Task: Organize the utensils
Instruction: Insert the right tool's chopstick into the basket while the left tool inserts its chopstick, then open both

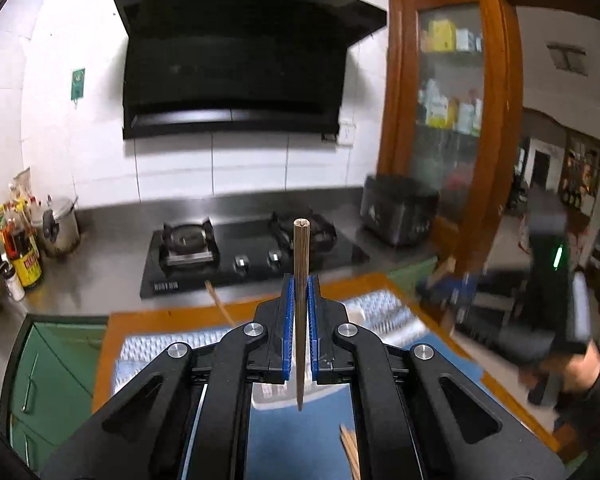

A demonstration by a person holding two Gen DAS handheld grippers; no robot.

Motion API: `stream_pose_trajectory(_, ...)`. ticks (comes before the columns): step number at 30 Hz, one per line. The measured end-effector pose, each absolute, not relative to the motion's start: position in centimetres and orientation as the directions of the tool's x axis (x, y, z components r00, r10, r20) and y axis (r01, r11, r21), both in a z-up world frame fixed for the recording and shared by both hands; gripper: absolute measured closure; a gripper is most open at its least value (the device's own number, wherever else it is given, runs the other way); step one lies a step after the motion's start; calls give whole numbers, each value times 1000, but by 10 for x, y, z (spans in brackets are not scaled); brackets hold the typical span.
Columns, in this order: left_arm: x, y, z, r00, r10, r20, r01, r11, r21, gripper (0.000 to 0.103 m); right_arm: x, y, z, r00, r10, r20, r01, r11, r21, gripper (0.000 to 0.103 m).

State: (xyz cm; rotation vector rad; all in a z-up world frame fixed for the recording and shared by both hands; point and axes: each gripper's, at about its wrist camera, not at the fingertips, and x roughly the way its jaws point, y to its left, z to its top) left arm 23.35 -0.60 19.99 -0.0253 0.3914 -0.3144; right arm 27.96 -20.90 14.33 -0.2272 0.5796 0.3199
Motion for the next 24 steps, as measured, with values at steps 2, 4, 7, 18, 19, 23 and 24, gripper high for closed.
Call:
stream_pose_trajectory(2,245,-5,211,891,-292,-347,281,956,-83,98,286,-207,137,783,225,-579,-358,925,-126,96)
stream_pose_trajectory(4,258,-6,218,897,-288,-336,274,957,-90,98,292,-208,129,776,224,-589,-362,923,-127,96)
stream_pose_trajectory(7,277,-9,218,912,-250,-325,240,968,-73,98,294,-207,121,772,226,-594,-368,921,-127,96)
stream_pose_trajectory(18,324,-1,171,897,-199,-396,172,980,-103,98,297,-210,109,773,232,-590,-372,920,-126,96)
stream_pose_trajectory(19,326,-1,167,892,-196,-407,171,980,-99,98,297,-211,109,774,231,-589,-370,920,-126,96)
stream_pose_trajectory(23,329,-3,155,876,-200,-438,178,980,-92,98,295,-212,110,778,234,-583,-368,922,-121,92)
stream_pose_trajectory(24,330,-3,154,873,-202,-444,180,979,-92,97,294,-212,110,780,233,-581,-367,922,-123,91)
